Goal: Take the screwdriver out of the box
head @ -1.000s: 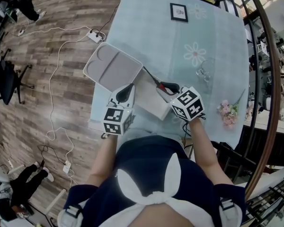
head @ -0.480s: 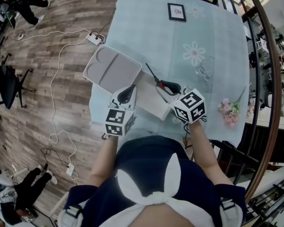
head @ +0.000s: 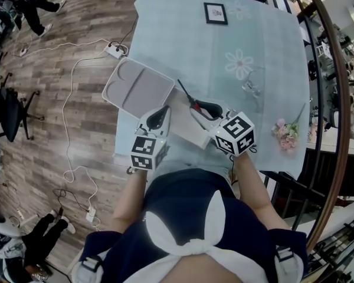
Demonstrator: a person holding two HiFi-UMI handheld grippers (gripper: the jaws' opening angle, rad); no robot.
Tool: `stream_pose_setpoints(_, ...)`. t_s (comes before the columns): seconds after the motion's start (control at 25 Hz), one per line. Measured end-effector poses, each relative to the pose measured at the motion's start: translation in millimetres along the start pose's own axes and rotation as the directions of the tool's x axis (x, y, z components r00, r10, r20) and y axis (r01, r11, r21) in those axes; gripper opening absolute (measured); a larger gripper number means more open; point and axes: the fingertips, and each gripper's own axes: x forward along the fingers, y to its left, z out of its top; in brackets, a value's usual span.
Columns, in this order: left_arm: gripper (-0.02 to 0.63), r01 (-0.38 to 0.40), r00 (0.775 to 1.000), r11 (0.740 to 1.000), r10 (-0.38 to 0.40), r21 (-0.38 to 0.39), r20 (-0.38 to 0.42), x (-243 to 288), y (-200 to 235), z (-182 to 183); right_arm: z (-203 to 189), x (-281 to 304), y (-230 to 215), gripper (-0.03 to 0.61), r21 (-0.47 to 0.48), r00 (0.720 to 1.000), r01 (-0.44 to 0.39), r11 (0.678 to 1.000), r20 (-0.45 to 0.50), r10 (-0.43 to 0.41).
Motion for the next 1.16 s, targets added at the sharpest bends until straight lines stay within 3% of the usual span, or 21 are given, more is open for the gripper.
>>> stream_pose_setpoints(0.16, 0.017, 0.005, 1.000, 1.000, -0.005, 0.001, -0.001, 1.3, -2.6, -0.3, 3.7, -2.8, 1.1, 0.095, 0.042, 0.999, -0.022, 0.999, 0.032, 0.021)
stream_pose_setpoints(1.16, 0.017, 0.008, 1.000, 1.000, -0.008, -0.012, -0.004, 3.9, -4.7, -7.3, -1.2, -1.3, 2.4, 0.095, 0.052, 0.999, -0.026, 0.998, 0.029, 0.025)
